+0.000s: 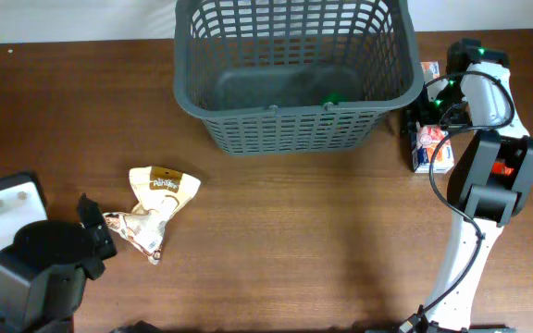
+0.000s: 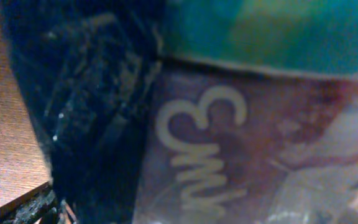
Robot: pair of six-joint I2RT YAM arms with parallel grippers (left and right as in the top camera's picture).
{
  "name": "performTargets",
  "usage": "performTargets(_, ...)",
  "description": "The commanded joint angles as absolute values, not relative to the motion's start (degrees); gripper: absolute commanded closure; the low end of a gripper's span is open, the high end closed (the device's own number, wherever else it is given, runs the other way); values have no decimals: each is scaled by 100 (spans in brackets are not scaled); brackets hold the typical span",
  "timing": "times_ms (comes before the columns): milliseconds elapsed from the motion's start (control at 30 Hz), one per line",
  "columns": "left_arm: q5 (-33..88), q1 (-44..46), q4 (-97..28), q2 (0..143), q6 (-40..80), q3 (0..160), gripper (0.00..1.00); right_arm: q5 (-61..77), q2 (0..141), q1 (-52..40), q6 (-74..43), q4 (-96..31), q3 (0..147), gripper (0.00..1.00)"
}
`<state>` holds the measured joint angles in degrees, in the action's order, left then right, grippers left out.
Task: Pack container
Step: 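Close the right gripper on the Kleenex multipack's end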
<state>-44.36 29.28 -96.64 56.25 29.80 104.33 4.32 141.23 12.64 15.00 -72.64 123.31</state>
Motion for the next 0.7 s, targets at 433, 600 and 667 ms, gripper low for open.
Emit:
performTargets(433, -4440, 2945, -9666, 5627, 2987, 10429, 1, 381, 14193, 1282, 1474, -7061, 12298, 1)
performTargets(600, -4440, 2945, -9666, 5627, 2985, 10429, 1, 379, 14193, 1282, 1474, -7032, 12300, 1)
performTargets(667, -4440, 2945, -9666, 5627, 2985, 10429, 1, 377, 14199, 1282, 1476, -7013, 12298, 1)
